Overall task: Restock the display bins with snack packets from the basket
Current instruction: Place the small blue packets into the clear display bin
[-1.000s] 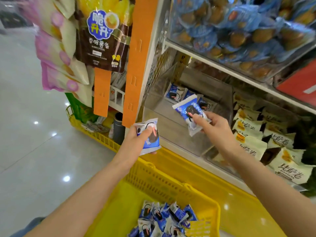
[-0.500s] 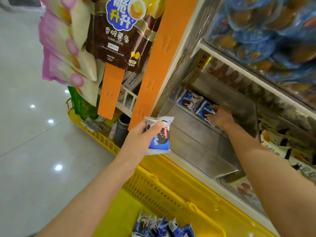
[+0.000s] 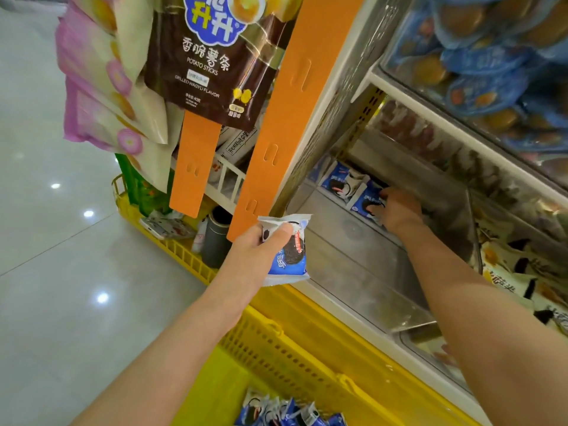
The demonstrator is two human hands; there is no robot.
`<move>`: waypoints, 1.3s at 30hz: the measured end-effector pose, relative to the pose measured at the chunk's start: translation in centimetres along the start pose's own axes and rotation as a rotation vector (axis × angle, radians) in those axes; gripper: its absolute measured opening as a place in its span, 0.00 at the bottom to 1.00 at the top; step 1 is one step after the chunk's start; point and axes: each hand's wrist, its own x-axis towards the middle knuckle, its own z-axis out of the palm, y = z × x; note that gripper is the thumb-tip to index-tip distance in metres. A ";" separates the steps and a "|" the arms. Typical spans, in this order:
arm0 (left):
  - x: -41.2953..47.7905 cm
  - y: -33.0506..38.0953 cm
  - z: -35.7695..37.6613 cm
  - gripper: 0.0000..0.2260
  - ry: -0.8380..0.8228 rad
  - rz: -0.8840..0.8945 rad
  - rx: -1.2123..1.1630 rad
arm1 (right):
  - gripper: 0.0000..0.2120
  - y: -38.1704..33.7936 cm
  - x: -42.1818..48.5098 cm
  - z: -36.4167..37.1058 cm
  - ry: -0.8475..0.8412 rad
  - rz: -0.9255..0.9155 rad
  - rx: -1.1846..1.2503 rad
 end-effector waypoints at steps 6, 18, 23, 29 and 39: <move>-0.6 0.2 0.4 0.09 -0.074 -0.113 0.037 | 0.21 -2.8 -5.1 -3.1 0.184 -0.140 0.205; -3.4 0.5 1.5 0.16 -0.340 0.022 0.339 | 0.05 -5.3 -18.5 -8.3 -0.270 -0.547 0.716; -3.0 0.7 1.1 0.16 -0.333 0.075 0.346 | 0.05 -3.7 -18.7 -8.6 -0.329 -0.381 0.952; -2.8 0.7 1.1 0.08 -0.144 0.095 0.137 | 0.02 -2.6 -20.0 -7.0 -0.465 -0.155 1.153; -1.8 1.4 2.9 0.11 -0.176 0.445 0.484 | 0.13 -2.2 -19.8 -7.2 -0.222 -0.399 0.820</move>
